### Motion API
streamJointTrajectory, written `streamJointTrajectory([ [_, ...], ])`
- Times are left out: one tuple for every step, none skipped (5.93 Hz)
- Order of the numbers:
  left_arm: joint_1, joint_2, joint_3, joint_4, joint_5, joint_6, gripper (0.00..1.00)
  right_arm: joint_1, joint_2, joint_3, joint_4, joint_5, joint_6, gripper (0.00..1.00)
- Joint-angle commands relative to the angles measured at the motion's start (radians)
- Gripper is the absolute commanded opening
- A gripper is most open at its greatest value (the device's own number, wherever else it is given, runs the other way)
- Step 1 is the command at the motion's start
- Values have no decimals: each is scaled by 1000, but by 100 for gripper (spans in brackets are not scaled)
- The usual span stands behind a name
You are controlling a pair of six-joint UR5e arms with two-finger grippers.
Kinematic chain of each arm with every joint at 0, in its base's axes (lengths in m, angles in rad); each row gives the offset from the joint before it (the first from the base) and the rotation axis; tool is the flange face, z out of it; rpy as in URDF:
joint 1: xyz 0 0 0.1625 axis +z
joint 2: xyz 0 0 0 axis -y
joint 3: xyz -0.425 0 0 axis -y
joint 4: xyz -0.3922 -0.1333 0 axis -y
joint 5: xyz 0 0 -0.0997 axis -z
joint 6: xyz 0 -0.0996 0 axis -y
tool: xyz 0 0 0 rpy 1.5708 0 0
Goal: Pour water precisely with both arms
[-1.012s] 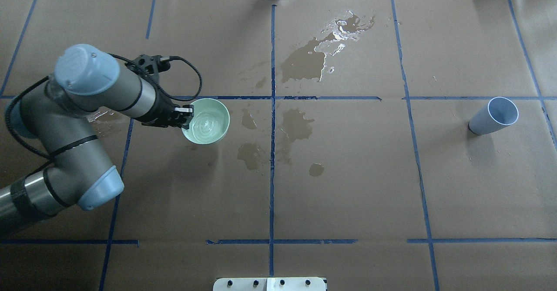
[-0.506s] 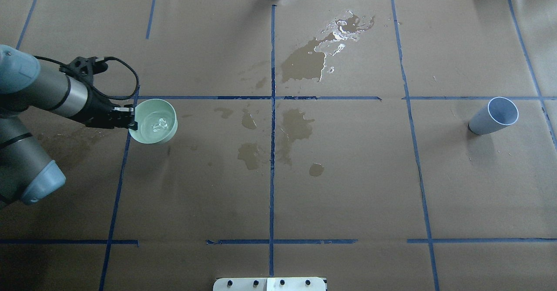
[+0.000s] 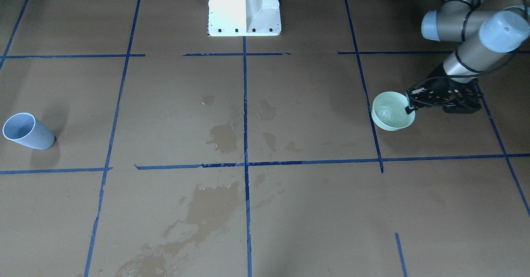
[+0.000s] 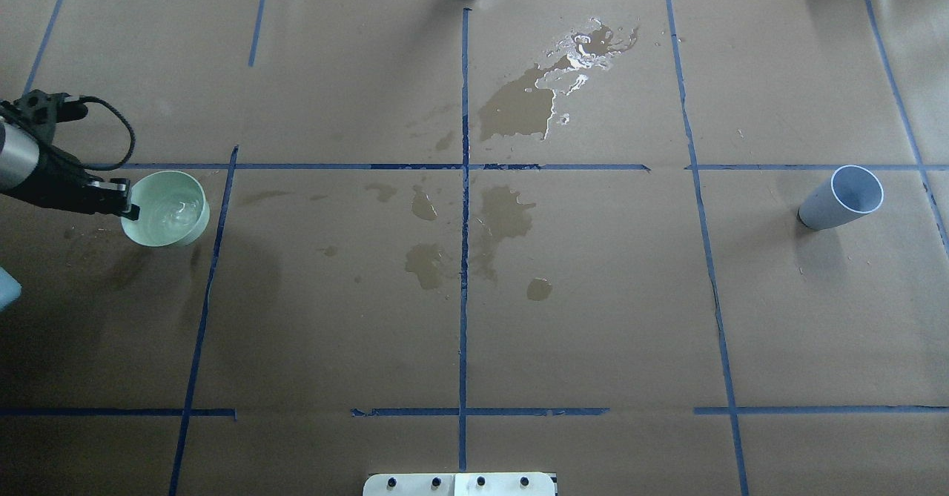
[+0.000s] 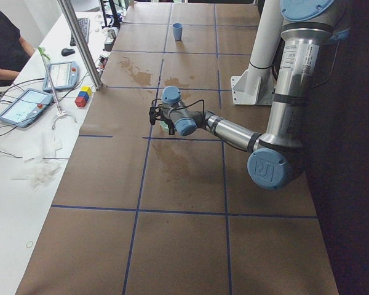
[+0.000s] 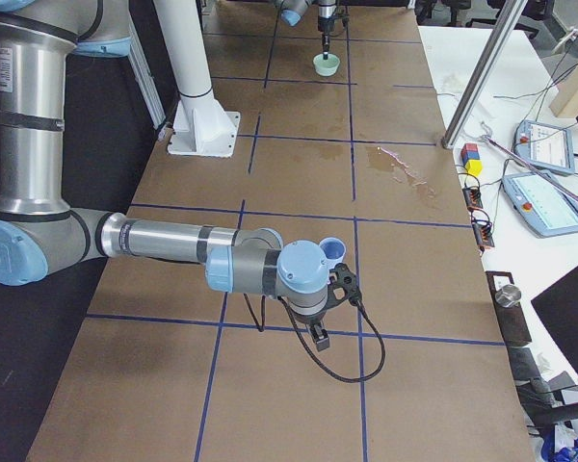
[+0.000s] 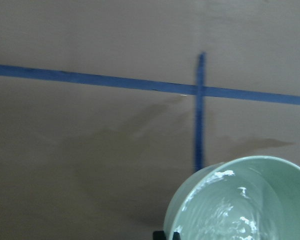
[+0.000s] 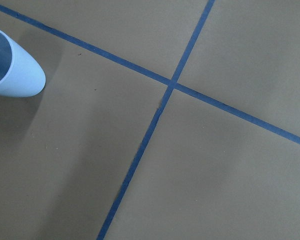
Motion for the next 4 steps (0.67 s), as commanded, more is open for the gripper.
streamJointTrajectory([
  [-49,87,36,-46,-37,133,0,1,0,0,0,1,0,100],
  [-85,91,116,-129,-102,142,0,1,0,0,0,1,0,100],
  [-86,88,212,-243,-110,143,1,0,0,3,0,3,0,100],
  [-86,88,240,-273,-118,143,2,1,0,5,0,3,0,100],
])
